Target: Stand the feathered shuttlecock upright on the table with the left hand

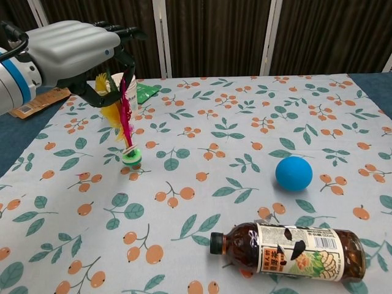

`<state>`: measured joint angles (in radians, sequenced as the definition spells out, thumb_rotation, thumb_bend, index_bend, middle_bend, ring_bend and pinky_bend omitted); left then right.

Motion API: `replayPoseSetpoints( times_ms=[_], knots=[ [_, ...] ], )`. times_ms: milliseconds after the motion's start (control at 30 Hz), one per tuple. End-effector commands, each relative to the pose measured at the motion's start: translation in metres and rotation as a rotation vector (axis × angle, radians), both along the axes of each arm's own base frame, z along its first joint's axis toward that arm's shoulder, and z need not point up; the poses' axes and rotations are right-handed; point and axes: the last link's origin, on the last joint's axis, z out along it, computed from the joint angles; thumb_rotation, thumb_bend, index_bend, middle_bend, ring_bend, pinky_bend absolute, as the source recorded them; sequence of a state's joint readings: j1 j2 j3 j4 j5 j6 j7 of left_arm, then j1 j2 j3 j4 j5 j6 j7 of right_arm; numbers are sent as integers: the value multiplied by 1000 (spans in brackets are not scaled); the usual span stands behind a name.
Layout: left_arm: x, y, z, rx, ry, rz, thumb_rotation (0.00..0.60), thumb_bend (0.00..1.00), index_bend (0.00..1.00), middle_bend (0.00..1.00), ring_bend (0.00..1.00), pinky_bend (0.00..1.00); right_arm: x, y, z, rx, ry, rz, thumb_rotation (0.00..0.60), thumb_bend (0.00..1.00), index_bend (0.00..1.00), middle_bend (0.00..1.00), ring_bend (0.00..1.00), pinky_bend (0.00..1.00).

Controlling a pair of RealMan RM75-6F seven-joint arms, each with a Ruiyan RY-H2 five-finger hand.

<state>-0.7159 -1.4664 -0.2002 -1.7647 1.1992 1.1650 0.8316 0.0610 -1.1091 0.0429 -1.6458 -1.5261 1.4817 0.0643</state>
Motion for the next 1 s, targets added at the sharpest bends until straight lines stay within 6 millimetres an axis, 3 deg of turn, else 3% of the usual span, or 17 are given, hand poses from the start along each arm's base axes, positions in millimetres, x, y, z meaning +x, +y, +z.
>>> replayPoseSetpoints(
  times_ms=[33, 433, 800, 1000],
  knots=[
    [-1, -5, 2, -8, 7, -7, 600, 510, 653, 0, 0, 0, 0, 0, 0, 0, -1, -2, 600, 156, 26, 0, 0, 0],
    [-6, -24, 7, -33, 19, -39, 600, 509, 654, 0, 0, 0, 0, 0, -1, 0, -2, -4, 600, 155, 26, 0, 0, 0],
    [-8, -27, 6, -43, -5, -35, 600, 507, 633, 0, 0, 0, 0, 0, 0, 2, -5, -9, 600, 157, 26, 0, 0, 0],
    [3, -30, 10, -37, -84, -46, 600, 506, 619, 0, 0, 0, 0, 0, 0, 4, -4, -13, 600, 156, 26, 0, 0, 0]
  ],
)
